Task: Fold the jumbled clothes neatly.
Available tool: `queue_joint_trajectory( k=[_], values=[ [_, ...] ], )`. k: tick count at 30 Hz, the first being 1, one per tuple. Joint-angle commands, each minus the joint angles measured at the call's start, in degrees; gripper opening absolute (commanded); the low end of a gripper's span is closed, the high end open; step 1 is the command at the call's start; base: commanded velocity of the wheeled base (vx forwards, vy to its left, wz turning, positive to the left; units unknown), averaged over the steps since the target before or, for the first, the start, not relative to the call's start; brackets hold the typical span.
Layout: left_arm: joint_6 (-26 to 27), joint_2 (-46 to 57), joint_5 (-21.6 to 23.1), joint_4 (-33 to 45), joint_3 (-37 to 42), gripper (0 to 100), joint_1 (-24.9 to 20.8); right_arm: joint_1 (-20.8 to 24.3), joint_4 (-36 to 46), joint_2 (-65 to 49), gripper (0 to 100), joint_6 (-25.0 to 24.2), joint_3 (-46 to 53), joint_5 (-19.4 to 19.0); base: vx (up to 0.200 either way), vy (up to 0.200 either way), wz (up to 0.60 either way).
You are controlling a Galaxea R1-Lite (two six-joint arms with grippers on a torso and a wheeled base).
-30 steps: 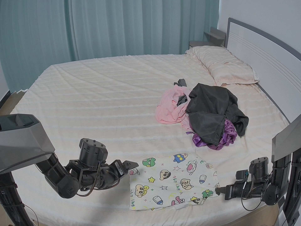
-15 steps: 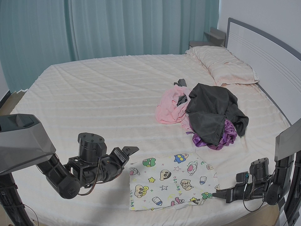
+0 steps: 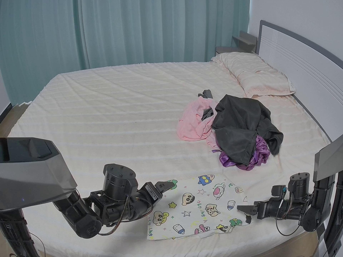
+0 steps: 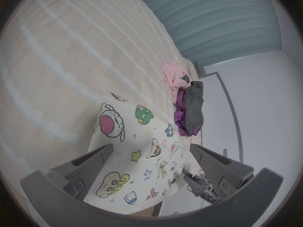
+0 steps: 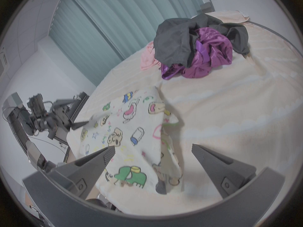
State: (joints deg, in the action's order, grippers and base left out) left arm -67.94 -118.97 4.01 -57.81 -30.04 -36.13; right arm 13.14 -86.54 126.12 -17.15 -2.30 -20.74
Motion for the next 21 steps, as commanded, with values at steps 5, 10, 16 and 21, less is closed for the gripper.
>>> queue_joint_trajectory(
  k=[5,10,16,21],
  values=[
    [7.1,-5.5,-0.6,0.1,1.5,100,-1.4,0.0,-1.1,-0.2,100,-1.0,-1.0,0.2,0.000,0.000,0.00],
    [7.5,-6.1,-0.8,0.2,1.6,100,-2.2,0.0,-1.2,-0.4,100,-1.9,-1.7,0.3,0.000,0.000,0.00],
    [7.6,-5.0,-1.2,-0.2,1.5,100,-1.7,0.7,-1.3,-2.5,100,-9.7,-6.0,0.4,0.000,0.000,0.00],
    [5.8,1.2,-0.8,-0.2,3.1,100,0.0,1.5,1.5,-1.3,100,-15.5,-13.7,0.5,0.000,0.000,0.00]
  ],
)
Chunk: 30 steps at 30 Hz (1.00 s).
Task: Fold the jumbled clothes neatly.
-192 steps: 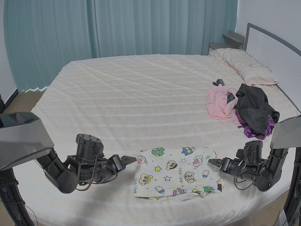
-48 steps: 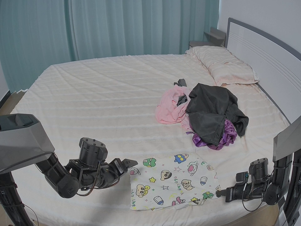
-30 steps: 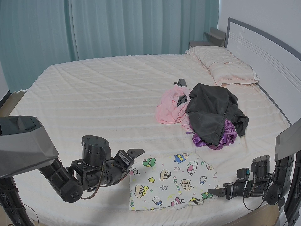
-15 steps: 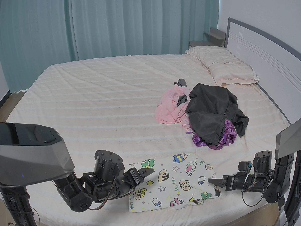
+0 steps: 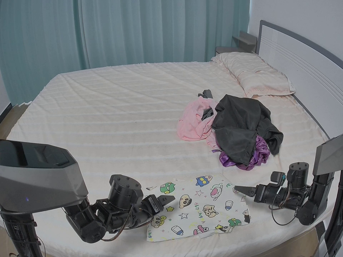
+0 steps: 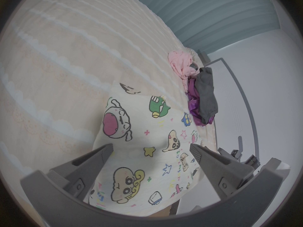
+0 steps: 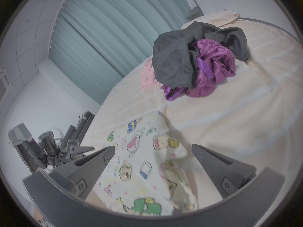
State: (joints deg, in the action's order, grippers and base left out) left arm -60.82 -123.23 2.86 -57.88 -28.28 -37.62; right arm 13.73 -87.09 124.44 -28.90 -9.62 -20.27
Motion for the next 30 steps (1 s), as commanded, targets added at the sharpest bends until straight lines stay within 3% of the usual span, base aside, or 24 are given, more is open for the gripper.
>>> queue_joint_trajectory(
  k=[1,9,18,19,25,30],
  values=[
    [-1.5,6.3,0.2,-0.1,1.3,100,1.6,1.1,4.6,1.1,100,-4.5,-8.8,0.1,0.000,0.000,0.00],
    [-1.4,5.7,0.2,-0.1,1.4,100,1.5,1.4,21.8,4.1,100,-7.0,-23.2,0.0,0.000,0.000,0.00],
    [-1.2,4.4,0.6,-0.1,1.3,100,1.1,1.7,25.1,8.8,100,-7.6,-29.9,-0.8,0.000,0.000,0.00],
    [-1.1,4.1,0.6,-0.1,1.2,100,1.2,2.1,25.7,9.0,0,-7.6,-30.0,-1.0,0.000,0.000,0.00],
    [-1.1,3.7,0.6,-0.1,1.1,100,1.0,2.4,29.5,8.5,0,-14.3,-32.6,-1.2,0.000,0.000,0.00],
    [-0.8,2.4,0.5,-0.1,0.9,100,0.8,1.4,29.2,7.9,0,-16.0,-33.0,-1.1,0.000,0.000,0.00]
  ],
)
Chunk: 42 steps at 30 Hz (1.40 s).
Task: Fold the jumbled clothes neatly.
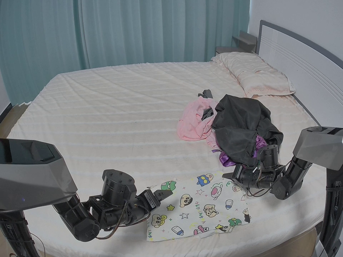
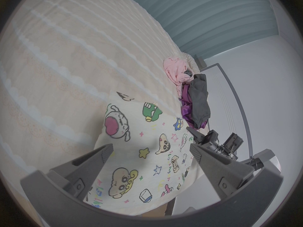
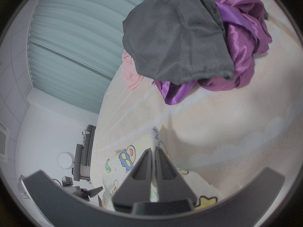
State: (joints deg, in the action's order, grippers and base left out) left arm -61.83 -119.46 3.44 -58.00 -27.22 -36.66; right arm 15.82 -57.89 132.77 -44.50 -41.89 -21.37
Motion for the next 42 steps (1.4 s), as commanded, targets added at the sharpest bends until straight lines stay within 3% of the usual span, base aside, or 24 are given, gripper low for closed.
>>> queue_joint_trajectory(
  k=[1,15,16,24,27,33,38,42],
  values=[
    [0.2,-1.7,0.0,0.0,-0.3,100,-0.2,-0.9,-0.1,-0.5,0,-0.6,-0.7,0.0,0.000,0.000,0.00],
    [0.3,-4.2,0.1,0.0,-0.6,100,-1.7,-1.1,-2.7,-0.9,0,0.2,0.1,1.9,0.000,0.000,0.00],
    [0.3,-4.2,0.1,0.0,-0.6,100,-1.6,-1.1,-2.7,-0.9,100,0.2,0.0,1.9,0.000,0.000,0.00],
    [0.5,-2.4,-0.4,0.0,-0.6,100,-0.4,-2.7,-3.2,-1.8,100,0.2,0.3,4.2,0.000,0.000,0.00],
    [1.0,1.9,-0.4,0.1,-0.7,100,2.6,-4.3,-3.1,-5.0,100,0.3,2.5,5.3,0.000,0.000,0.00],
    [7.3,10.1,-1.9,0.9,-1.9,100,8.2,-7.0,-2.7,-15.1,100,1.5,7.9,5.5,0.000,0.000,0.00],
    [10.2,23.7,-6.6,6.7,-1.7,100,15.3,-8.4,-3.2,-28.4,100,4.6,16.9,7.1,0.000,0.000,0.00],
    [13.8,37.4,-10.1,13.7,0.3,100,19.2,-9.1,-3.4,-40.4,100,10.7,24.7,11.4,0.000,0.000,0.00]
  ],
)
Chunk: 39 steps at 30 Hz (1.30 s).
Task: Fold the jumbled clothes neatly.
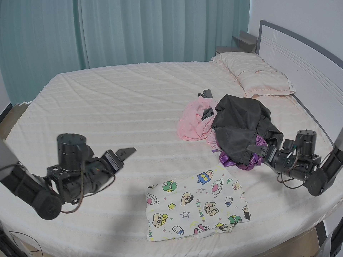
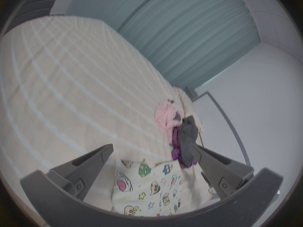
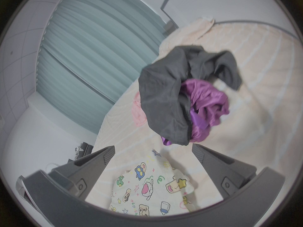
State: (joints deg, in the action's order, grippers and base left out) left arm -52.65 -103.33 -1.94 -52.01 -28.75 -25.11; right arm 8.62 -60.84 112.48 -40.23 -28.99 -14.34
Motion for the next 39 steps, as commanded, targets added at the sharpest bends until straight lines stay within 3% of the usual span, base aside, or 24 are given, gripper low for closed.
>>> queue_joint_trajectory(
  k=[1,3,7,12,14,16,19,20,22,26,27,30,36,39],
  values=[
    [4.6,21.2,-4.7,7.7,1.9,100,7.6,-1.9,-0.4,-20.1,100,6.4,11.9,4.3,0.000,0.000,0.00],
    [10.4,31.5,-7.6,10.2,5.5,100,9.1,-2.8,-0.5,-29.3,100,11.3,17.4,7.8,0.000,0.000,0.00],
    [20.7,45.9,-15.1,12.2,10.7,100,8.5,-3.5,0.4,-42.4,100,14.5,24.0,8.3,0.000,0.000,0.00],
    [25.1,58.5,-20.9,16.2,12.8,100,7.7,-3.5,2.7,-53.6,100,17.0,29.0,8.9,0.000,0.000,0.00],
    [30.2,64.8,-26.9,20.6,14.3,100,7.7,-4.1,8.6,-60.1,100,17.0,29.0,10.2,0.000,0.000,0.00],
    [36.4,71.2,-29.6,23.8,16.4,100,7.7,-5.2,15.4,-67.4,100,17.5,29.0,10.6,0.000,0.000,0.00],
    [44.3,81.3,-30.2,28.1,18.3,100,8.3,-5.3,28.1,-80.0,100,18.9,28.9,10.6,0.000,0.000,0.00],
    [44.6,81.7,-30.3,28.3,18.3,100,8.4,-5.3,28.7,-80.6,100,19.0,28.9,10.6,0.000,0.000,0.00],
    [49.0,87.8,-32.3,32.9,18.6,100,11.2,-5.3,39.0,-90.0,100,21.6,28.7,10.6,0.000,0.000,0.00],
    [53.9,94.7,-32.7,37.7,18.6,100,16.1,-5.3,48.8,-99.8,100,25.2,28.5,10.6,0.000,0.000,0.00],
    [54.9,97.3,-32.7,40.4,18.6,100,20.3,-5.5,52.4,-104.1,100,27.0,28.8,10.6,0.000,0.000,0.00],
    [55.4,100.0,-30.8,44.2,18.7,100,26.7,-6.2,57.0,-108.7,100,29.3,29.0,10.4,0.000,0.000,0.00],
    [55.5,100.9,-29.6,44.7,20.4,100,26.3,-8.4,60.6,-112.5,100,31.9,27.8,9.5,0.000,0.000,0.00],
    [56.0,102.8,-29.4,44.5,25.1,100,25.6,-8.4,60.5,-112.5,100,36.6,27.9,9.9,0.000,0.000,0.00]
  ],
)
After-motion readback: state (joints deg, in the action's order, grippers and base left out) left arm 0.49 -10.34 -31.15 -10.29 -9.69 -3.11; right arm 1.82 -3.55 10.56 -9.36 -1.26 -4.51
